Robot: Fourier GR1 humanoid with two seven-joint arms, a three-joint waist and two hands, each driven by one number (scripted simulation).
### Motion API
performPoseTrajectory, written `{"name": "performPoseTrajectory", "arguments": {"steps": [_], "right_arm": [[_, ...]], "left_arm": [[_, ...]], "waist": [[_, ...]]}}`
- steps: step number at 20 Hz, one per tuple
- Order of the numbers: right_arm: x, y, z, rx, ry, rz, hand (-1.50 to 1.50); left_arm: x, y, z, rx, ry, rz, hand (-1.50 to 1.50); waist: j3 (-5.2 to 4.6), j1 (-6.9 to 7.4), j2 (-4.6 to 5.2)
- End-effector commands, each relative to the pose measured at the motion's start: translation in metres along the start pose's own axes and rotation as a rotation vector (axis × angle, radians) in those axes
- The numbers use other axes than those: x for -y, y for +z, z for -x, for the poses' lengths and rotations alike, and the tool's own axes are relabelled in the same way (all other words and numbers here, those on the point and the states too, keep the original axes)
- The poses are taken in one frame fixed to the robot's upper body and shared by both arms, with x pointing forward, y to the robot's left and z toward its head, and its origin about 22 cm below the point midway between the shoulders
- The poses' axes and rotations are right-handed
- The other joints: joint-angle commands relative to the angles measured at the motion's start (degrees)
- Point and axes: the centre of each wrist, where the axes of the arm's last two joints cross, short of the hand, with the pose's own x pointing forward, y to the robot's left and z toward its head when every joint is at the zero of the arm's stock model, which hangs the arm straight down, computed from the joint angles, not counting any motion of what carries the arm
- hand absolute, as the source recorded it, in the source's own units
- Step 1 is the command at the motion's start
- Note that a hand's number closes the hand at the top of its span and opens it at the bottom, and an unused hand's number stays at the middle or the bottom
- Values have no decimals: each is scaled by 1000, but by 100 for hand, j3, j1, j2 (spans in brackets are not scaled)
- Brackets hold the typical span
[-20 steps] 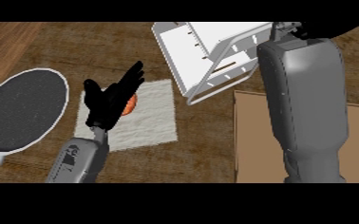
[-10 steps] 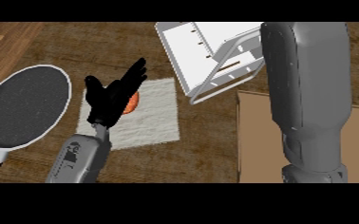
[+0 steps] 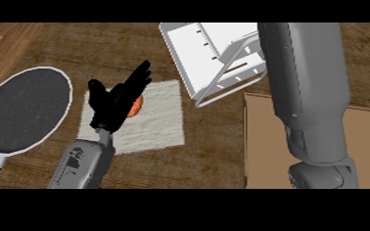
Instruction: Pick the bell pepper from the tray and place it in the tiered basket
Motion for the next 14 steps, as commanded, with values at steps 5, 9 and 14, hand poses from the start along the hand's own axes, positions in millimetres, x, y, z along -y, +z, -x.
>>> {"name": "performPoseTrajectory", "arguments": {"steps": [5,9,14], "right_arm": [[8,-6,-16,-180,-228,238,-150],[20,-10,-23,-256,-229,300,-150],[32,-8,-22,-267,-173,311,-150]], "left_arm": [[-2,3,3,-13,-3,-32,0],[-6,6,15,-46,15,-41,0],[-6,7,16,-52,15,-41,0]], "waist": [[-3,-227,-94],[-17,-256,-154],[-13,-297,-312]]}}
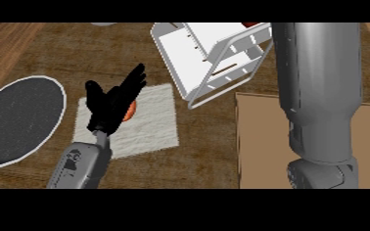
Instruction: Pick the bell pepper from the tray and place it in the tiered basket
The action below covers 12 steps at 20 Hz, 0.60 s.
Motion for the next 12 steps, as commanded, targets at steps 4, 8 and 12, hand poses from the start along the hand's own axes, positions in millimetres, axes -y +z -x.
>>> {"name": "performPoseTrajectory", "arguments": {"steps": [4,8,12], "right_arm": [[31,12,-22,-186,-43,-25,-150],[37,20,-17,-175,-16,-97,-150],[49,25,-16,-160,-45,-121,-150]], "left_arm": [[-4,2,9,-21,12,-11,0],[-6,3,11,-30,16,-9,0],[-8,4,14,-48,9,-9,0]], "waist": [[-6,-27,-171],[-4,-63,-235],[-3,-69,-295]]}}
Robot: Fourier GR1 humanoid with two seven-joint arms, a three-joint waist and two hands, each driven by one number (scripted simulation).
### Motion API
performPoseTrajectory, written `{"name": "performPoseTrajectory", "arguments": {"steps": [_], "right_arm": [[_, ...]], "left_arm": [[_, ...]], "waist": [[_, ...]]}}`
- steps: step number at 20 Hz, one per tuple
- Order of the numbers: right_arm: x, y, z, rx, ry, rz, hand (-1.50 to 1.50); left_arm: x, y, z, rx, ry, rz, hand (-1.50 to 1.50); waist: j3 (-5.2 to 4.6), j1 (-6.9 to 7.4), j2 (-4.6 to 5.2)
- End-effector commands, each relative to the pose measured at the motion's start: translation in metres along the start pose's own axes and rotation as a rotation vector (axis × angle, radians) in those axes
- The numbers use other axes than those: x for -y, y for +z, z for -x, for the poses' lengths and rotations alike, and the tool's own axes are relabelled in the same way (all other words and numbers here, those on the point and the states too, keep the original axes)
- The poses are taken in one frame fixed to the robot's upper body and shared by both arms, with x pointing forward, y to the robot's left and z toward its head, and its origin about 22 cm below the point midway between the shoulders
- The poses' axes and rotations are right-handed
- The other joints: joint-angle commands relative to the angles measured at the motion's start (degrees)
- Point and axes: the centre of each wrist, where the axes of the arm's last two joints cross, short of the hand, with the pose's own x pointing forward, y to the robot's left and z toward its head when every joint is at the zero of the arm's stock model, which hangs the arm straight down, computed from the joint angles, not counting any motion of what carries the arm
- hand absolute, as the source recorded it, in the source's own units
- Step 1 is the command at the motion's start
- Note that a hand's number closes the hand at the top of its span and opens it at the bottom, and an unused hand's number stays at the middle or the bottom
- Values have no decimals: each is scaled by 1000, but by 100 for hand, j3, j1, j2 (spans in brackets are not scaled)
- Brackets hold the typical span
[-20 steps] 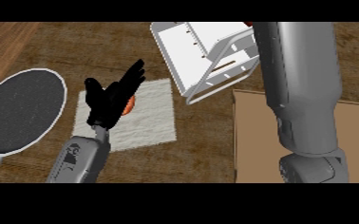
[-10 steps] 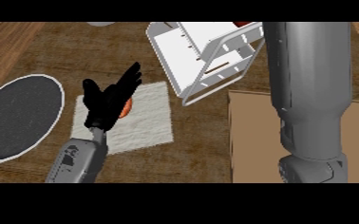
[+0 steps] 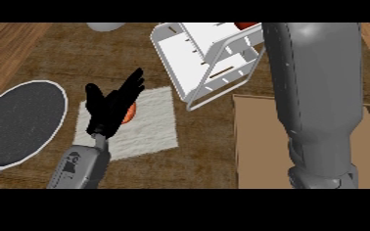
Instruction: Pick the bell pepper from the tray and place it in the tiered basket
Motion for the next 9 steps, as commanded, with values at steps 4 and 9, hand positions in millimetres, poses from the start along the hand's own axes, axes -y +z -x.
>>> {"name": "performPoseTrajectory", "arguments": {"steps": [4,9], "right_arm": [[27,13,-9,-167,18,-55,-150],[47,21,-7,-132,-9,-52,-150]], "left_arm": [[-4,3,7,-13,12,-8,0],[-7,2,9,-37,17,-21,0]], "waist": [[-9,-66,-111],[-7,-234,-157]]}}
